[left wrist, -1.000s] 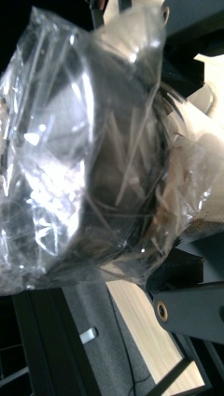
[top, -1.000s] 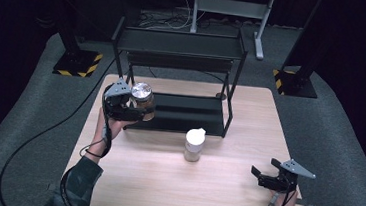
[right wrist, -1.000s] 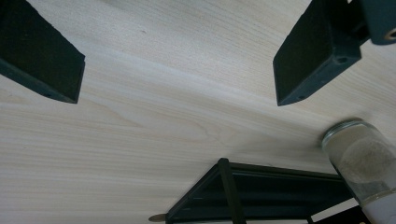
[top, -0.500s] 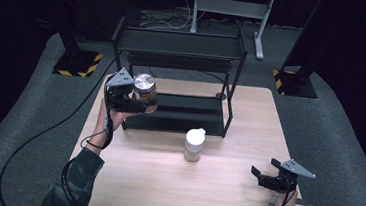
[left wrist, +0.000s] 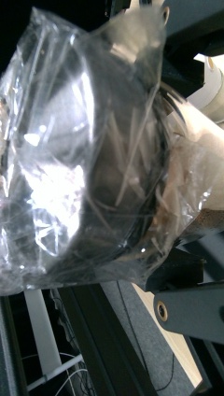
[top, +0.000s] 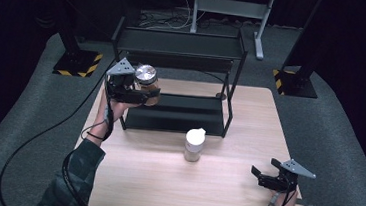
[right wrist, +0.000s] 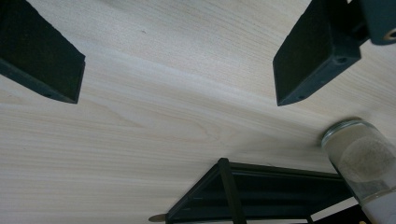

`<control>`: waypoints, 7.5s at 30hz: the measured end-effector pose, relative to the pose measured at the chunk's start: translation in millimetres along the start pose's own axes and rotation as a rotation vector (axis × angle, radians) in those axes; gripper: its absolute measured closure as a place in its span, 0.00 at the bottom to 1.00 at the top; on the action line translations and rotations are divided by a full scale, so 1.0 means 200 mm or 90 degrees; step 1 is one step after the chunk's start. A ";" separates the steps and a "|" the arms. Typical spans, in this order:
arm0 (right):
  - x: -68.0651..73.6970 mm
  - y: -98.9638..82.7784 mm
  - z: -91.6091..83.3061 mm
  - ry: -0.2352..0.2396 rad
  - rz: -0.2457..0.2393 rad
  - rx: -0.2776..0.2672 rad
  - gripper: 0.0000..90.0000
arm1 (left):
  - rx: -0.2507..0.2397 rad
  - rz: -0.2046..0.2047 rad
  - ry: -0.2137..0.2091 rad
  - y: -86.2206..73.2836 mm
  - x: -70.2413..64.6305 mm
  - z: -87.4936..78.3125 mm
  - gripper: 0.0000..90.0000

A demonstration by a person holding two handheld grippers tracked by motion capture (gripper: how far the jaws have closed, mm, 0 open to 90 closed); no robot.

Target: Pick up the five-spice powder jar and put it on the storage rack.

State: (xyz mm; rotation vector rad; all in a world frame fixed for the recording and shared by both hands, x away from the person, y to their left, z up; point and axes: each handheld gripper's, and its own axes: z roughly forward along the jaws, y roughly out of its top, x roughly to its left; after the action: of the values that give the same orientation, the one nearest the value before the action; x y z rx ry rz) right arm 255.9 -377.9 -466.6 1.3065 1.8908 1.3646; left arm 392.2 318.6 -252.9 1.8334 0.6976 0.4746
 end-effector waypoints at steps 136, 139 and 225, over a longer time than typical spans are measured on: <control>-0.01 0.00 0.00 0.004 0.000 0.001 0.01 | -0.014 0.045 -0.023 0.69 0.31 0.20 0.34; -0.01 0.00 0.00 0.005 0.001 0.001 0.01 | -0.007 0.044 -0.026 0.70 0.33 0.23 0.34; -0.01 -0.01 0.00 0.005 0.000 -0.005 0.01 | -0.011 0.022 0.057 0.35 0.10 0.16 0.00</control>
State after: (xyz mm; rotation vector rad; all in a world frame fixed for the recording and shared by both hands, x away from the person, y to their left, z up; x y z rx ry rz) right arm 255.2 -379.3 -467.7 1.2988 1.8894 1.3767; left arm 443.0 290.8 -199.4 1.8194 0.7208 0.5857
